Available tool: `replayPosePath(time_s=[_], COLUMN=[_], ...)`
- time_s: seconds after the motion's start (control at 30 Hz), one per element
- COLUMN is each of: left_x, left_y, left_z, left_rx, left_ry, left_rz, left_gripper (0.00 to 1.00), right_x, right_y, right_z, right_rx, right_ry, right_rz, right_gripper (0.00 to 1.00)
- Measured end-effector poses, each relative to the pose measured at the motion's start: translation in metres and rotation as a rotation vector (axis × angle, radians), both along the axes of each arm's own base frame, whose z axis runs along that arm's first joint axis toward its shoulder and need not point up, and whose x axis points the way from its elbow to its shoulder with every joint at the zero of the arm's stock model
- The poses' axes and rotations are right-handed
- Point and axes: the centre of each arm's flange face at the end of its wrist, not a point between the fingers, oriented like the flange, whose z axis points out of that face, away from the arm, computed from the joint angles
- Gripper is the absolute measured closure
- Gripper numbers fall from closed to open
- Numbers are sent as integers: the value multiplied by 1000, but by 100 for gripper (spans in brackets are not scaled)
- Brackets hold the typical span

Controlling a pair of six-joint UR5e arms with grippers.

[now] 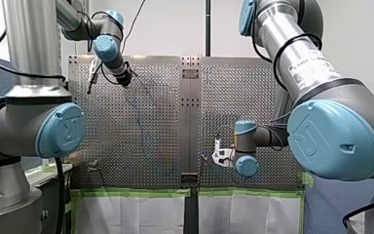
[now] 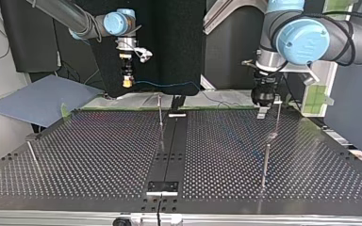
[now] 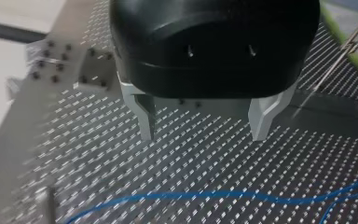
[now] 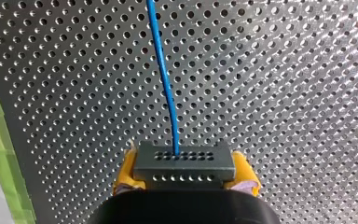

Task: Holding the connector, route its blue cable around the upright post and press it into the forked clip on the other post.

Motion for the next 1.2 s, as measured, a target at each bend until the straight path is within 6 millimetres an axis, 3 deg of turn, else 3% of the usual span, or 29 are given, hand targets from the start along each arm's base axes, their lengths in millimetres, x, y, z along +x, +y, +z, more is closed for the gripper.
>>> replayPosePath(time_s=[0.4,0.63,1.2], left_x=[19,23,40], left_y=[-38,-59,-45], left_z=[-27,-25,-13], left_rx=[116,175,268], left_ry=[-25,-82,-202], left_rz=[-47,-51,96], left_gripper=[0,0,0], right_x=[1,1,1], right_y=[1,1,1], right_z=[0,0,0], right_rx=[3,2,1], right_ry=[2,0,0], right_rz=[3,3,4], right_gripper=[100,100,100])
